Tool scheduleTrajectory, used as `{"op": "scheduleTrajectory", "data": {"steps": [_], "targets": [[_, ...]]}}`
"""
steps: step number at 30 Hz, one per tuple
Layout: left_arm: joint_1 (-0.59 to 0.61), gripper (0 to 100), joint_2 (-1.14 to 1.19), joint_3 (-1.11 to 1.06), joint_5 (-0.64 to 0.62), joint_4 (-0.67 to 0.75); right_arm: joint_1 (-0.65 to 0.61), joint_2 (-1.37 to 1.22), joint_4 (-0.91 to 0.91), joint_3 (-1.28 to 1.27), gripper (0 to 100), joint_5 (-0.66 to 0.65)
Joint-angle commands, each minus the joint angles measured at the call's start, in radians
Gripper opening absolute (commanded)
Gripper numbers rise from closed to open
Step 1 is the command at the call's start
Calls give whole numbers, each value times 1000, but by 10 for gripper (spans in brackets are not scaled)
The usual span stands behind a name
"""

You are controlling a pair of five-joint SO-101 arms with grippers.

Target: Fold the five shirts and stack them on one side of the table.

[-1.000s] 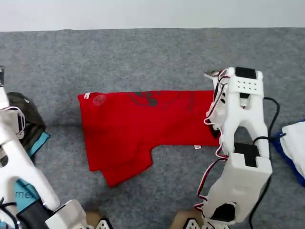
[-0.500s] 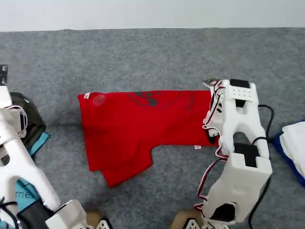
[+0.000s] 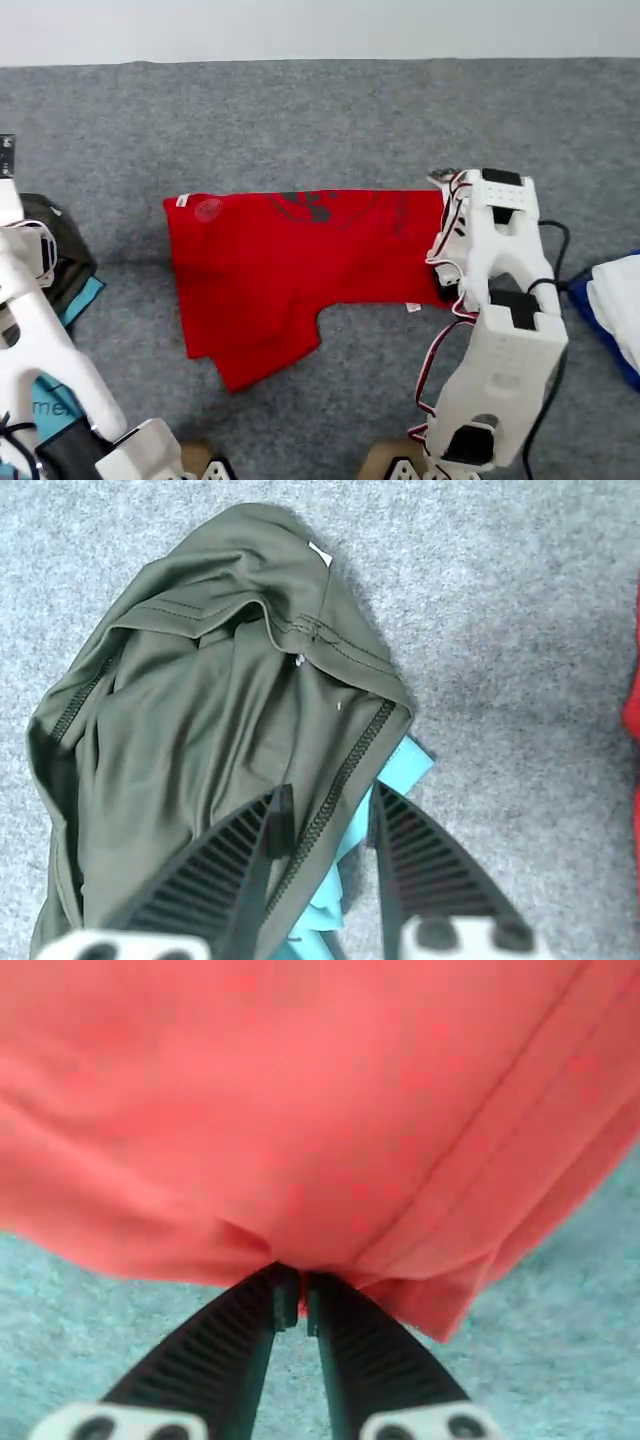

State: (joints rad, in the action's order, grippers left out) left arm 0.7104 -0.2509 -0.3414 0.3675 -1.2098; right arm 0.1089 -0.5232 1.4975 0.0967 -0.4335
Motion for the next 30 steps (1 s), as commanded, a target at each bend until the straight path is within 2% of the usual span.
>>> {"op": "scheduleTrajectory", "data": {"steps": [1,11,22,27,30], "targets": [[2,137,-37,5,9,18,30,19,54,121,11,-44],[0,137,-37,5,9,18,165,13,159,339,11,-147],[-3,137,-37,5,9,18,157,-93,206,328,19,-157],[-3,137,-38,5,9,18,151,-77,254,364,125,-150],[-5,137,-44,7,9,18,148,-38,285,417,152,-130]]}}
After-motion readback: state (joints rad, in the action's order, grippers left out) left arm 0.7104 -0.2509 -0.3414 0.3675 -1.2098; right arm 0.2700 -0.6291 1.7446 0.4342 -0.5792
